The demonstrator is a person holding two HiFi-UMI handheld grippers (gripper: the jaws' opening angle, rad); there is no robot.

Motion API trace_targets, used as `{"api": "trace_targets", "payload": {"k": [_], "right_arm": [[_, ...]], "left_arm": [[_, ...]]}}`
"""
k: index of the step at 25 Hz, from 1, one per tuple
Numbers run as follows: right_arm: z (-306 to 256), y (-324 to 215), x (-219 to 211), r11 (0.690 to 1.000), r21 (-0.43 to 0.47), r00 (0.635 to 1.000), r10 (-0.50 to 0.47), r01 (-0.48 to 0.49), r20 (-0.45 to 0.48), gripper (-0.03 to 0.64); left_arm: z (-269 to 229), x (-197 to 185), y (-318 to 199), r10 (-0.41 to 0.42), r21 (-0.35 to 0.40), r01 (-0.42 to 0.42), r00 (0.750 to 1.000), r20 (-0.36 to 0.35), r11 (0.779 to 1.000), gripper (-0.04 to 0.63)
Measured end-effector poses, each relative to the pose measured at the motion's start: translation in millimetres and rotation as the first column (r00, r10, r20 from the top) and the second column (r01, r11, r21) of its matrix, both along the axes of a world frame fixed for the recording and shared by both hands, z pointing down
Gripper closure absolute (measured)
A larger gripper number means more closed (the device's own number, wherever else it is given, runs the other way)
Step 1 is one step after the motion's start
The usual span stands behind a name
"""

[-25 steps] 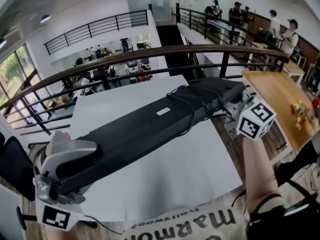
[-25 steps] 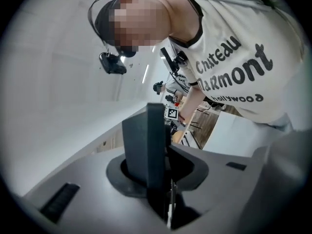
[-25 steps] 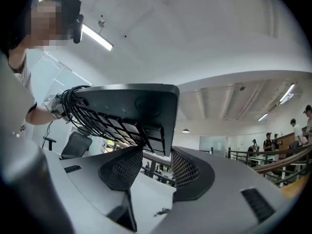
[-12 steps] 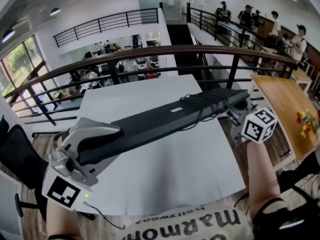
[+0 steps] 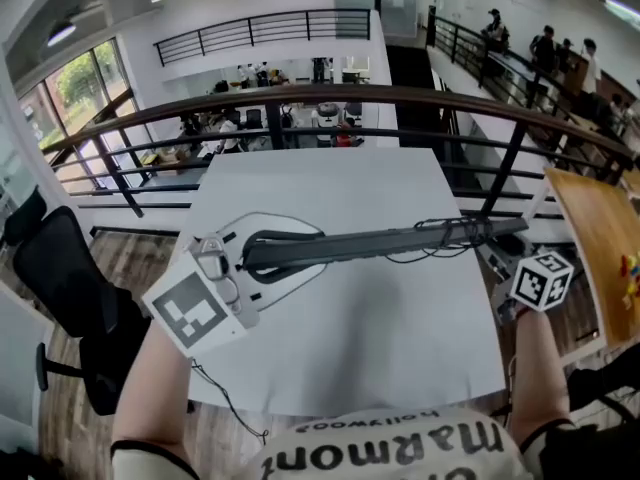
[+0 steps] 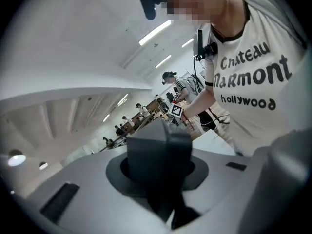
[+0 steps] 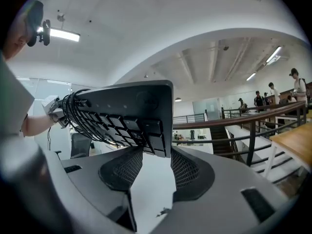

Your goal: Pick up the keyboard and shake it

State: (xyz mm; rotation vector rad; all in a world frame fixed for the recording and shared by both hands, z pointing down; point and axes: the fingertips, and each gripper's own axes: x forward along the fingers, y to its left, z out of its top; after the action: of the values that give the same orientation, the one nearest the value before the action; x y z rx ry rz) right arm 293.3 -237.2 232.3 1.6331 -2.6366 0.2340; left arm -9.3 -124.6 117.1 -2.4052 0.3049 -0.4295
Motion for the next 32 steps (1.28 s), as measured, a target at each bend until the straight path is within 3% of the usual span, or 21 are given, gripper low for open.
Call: {"api": "trace_targets", "payload": {"k": [3,9,16,23,32], "right_arm": [[44,8,-6,0.995,-0.102,1.0,0.004,-0.002,0.021,0.416],[131,28,-6,0.957,-0.289,1.0,-0.003,0.011,0.028,0.416],[208,74,-22,0.884,-0.466,0.999,-0.011,0.026,0.035,0.416],[243,98,-31,0.841,-0.54,0.999,-0.029,0.032,0.014,0.416],[244,96,-33,0.836,-0.548,0.999,-0.031,0.035,0.016,0.416]], "left_arm": [[30,-4,-2,-0.017,-0.149,0.02,1.0,0.019,0.989,0.509],[95,-3,8,-0.022,-0.291,0.031,0.999,0.033,0.956,0.515],[157,-17,30,-0.049,-0.472,0.048,0.999,0.009,0.88,0.515],[181,-24,45,-0.067,-0.546,0.066,0.998,0.018,0.835,0.515],[182,-27,42,-0.082,-0.557,0.074,0.997,0.011,0.827,0.515]]}}
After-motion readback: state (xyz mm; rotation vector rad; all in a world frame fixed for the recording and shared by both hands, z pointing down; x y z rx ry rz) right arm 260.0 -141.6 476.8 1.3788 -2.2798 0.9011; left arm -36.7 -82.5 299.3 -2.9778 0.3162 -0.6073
